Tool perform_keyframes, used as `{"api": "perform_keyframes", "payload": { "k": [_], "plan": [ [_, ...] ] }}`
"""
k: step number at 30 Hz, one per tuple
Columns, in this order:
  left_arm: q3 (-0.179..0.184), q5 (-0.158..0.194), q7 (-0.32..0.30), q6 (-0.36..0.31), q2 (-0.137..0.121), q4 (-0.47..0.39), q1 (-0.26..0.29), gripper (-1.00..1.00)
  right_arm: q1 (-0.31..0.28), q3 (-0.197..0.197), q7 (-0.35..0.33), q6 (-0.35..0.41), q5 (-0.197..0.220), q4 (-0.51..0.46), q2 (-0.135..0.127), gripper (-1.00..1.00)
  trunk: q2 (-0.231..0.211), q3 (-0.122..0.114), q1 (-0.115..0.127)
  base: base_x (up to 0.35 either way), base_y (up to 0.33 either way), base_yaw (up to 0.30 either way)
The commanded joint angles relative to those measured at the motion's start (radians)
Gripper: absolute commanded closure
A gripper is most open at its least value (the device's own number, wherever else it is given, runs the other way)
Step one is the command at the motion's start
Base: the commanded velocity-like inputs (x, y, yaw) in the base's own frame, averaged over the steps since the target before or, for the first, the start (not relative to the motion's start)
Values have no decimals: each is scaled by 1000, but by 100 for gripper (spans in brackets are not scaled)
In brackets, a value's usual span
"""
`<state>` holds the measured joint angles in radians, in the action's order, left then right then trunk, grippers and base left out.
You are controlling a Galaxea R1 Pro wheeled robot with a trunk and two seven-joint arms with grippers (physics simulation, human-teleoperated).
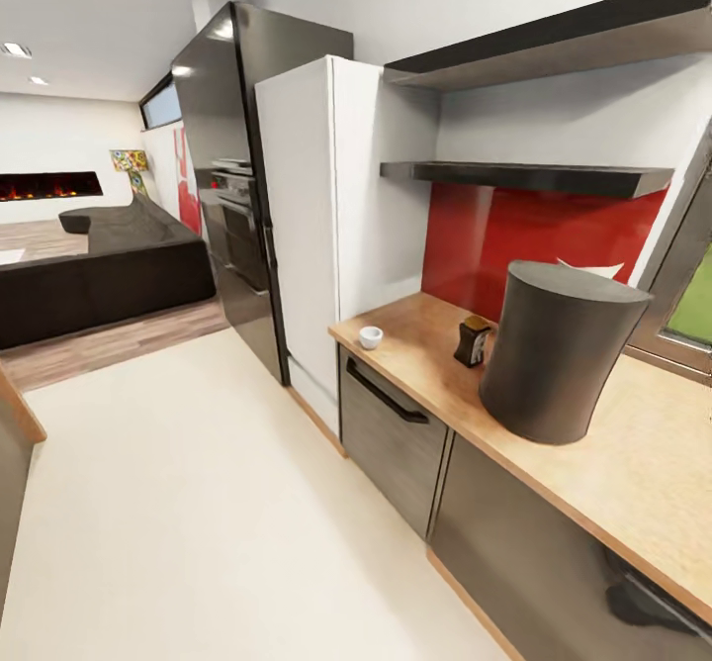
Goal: Set up a coffee station on the kitchen countertop: keep the coffee maker on the countertop, move the bottle of coffee from the kitchen shelf to the counter next to the coffee maker, place a paper coffee filter on top of the coffee maker, put the saucer next to the coffee maker with the coffee cup on the saucer, and place the electric kettle next to the coffee maker.
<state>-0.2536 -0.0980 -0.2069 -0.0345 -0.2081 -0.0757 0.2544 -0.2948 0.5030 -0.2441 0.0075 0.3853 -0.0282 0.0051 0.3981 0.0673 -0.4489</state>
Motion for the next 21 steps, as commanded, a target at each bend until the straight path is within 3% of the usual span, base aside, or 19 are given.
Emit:
{"api": "perform_keyframes", "payload": {
  "k": [1, 8, 13, 16, 17, 18, 19, 21],
  "plan": [
    [-9, -11, -3, -3, 0, -1, 0, 100, -1, 8, -3, 1, 11, 1, 0, -100, 2, 1, -1, 319, 176, -257],
    [-10, -9, -3, -3, 0, 0, 0, 100, -1, 8, -3, -4, 10, 2, -2, -100, 2, -7, -1, 273, 226, -250],
    [-4, -13, -10, -4, -1, -13, 2, 100, -1, 8, -3, -4, 10, 2, -1, -100, 2, -12, -1, 108, 128, -246],
    [-3, -14, -76, -13, -16, -66, 18, 100, -1, 8, -3, -5, 11, 2, -1, -100, 2, -16, -1, 6, 7, -246],
    [-3, -14, -114, -17, -20, -91, 24, 100, -1, 8, -3, -5, 11, 2, -1, -100, 2, -17, -1, 2, 3, -245],
    [-2, -18, -250, -60, -27, -174, 60, 100, -1, 8, -3, -5, 11, 2, -1, -100, 2, -18, -1, 1, 1, -244],
    [-1, -18, -337, -120, -31, -226, 88, 100, -1, 8, -3, -5, 11, 2, -1, -100, 2, -19, -1, 0, 0, -244],
    [-2, -15, -543, -338, -40, -378, 189, 100, -1, 8, -3, -5, 12, 1, -1, -100, 2, -21, -1, 0, 0, -243]
  ]
}}
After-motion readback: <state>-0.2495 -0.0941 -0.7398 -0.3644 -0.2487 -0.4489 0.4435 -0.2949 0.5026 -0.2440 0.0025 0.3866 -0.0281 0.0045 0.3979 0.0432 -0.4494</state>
